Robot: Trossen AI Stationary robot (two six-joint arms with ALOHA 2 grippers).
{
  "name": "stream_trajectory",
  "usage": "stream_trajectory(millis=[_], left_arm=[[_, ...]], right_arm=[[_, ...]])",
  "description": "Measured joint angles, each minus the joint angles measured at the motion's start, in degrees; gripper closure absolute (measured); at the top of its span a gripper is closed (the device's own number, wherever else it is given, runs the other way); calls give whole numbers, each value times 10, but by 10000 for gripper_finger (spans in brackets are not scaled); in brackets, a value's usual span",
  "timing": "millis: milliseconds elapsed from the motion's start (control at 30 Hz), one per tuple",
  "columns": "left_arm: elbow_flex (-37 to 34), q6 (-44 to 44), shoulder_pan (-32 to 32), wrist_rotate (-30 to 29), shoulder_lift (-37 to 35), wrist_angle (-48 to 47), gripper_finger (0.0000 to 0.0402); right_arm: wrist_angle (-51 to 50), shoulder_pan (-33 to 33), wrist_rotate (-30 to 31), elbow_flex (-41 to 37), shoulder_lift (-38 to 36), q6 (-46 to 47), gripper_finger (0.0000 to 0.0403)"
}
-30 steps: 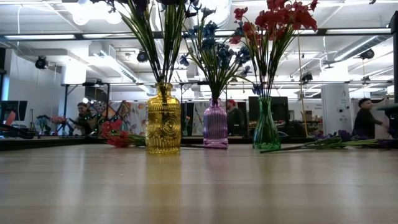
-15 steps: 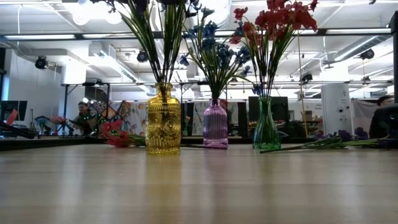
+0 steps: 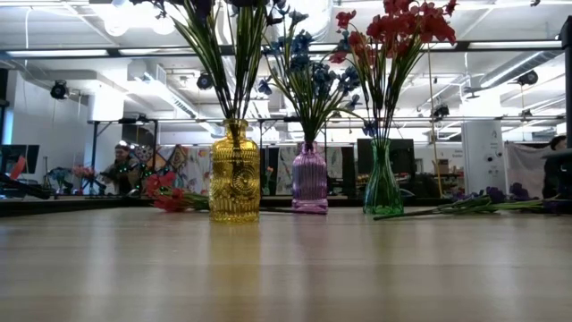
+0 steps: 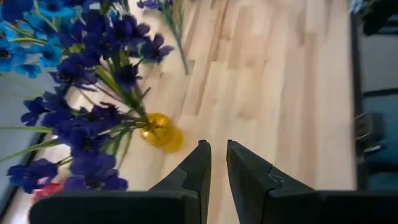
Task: Sort flowers into vase by color
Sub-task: Put the blue flowers into the pink vase
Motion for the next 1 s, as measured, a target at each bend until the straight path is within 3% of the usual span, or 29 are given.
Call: stream_trajectory(millis=[167, 400, 800, 1000], left_arm=[[-64, 53, 1, -14, -38, 36, 363], [-180, 188, 2, -50, -131, 192, 364], [-389, 274, 2, -62, -273, 382, 364], [-412, 274, 2, -62, -299, 384, 364]], right_arm=[[10, 0, 21, -23, -29, -20, 385], [66, 0, 18, -55, -41, -43, 385], [177, 0, -3, -88, 26, -65, 385], [239, -23, 1, -88, 86, -77, 385]])
